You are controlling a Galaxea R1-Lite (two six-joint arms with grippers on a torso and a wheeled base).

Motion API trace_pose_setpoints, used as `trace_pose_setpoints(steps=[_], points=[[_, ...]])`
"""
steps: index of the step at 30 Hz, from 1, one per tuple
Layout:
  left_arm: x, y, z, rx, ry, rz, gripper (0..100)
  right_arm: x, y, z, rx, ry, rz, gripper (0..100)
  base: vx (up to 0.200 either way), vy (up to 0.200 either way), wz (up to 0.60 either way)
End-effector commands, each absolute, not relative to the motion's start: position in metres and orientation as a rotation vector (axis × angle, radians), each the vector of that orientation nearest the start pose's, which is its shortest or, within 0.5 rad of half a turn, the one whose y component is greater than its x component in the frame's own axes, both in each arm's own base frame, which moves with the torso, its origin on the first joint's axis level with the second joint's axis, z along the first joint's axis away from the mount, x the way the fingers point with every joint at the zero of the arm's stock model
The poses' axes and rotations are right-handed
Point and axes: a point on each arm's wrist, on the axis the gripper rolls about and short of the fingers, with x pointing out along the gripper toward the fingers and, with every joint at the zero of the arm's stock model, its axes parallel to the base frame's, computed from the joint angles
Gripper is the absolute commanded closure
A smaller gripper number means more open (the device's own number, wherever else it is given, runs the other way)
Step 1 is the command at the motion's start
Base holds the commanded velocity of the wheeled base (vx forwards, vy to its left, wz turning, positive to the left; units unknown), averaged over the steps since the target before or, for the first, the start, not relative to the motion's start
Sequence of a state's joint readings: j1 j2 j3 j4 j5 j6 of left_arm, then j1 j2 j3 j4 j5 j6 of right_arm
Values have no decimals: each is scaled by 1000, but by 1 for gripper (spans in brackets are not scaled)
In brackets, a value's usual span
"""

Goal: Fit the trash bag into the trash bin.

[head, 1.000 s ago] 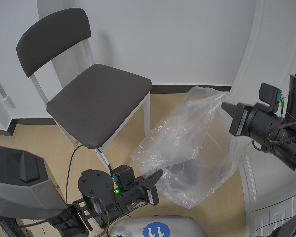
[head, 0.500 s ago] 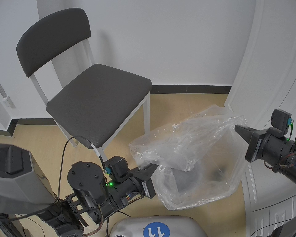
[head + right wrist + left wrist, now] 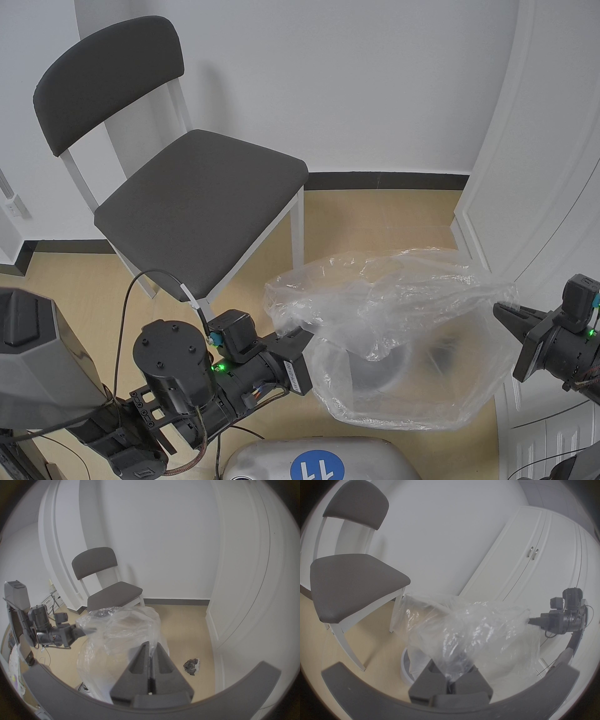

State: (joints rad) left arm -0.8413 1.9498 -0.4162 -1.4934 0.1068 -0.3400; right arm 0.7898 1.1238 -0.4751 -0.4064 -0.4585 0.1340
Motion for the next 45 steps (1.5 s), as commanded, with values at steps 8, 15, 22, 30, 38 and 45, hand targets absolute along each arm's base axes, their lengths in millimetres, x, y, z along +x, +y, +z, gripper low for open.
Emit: trace_pose_setpoints(steps=[8,15,22,30,38,45], points=[[197,-216,114,-324,127,-724,100,109,96,194,-31,223,329,100,0,0,0],[197,-216,113,-319,137,-724,100,109,97,188,-36,248,367,100,0,0,0],[199,-214,113,-317,140,-712,100,111,90,187,-36,247,329,100,0,0,0],[197,-211,116,-321,134,-712,100,115,89,184,-39,267,334,100,0,0,0],[197,-209,118,-325,127,-708,100,116,89,184,-45,270,335,100,0,0,0],[197,-209,119,-327,124,-709,100,116,90,183,-46,271,335,100,0,0,0]])
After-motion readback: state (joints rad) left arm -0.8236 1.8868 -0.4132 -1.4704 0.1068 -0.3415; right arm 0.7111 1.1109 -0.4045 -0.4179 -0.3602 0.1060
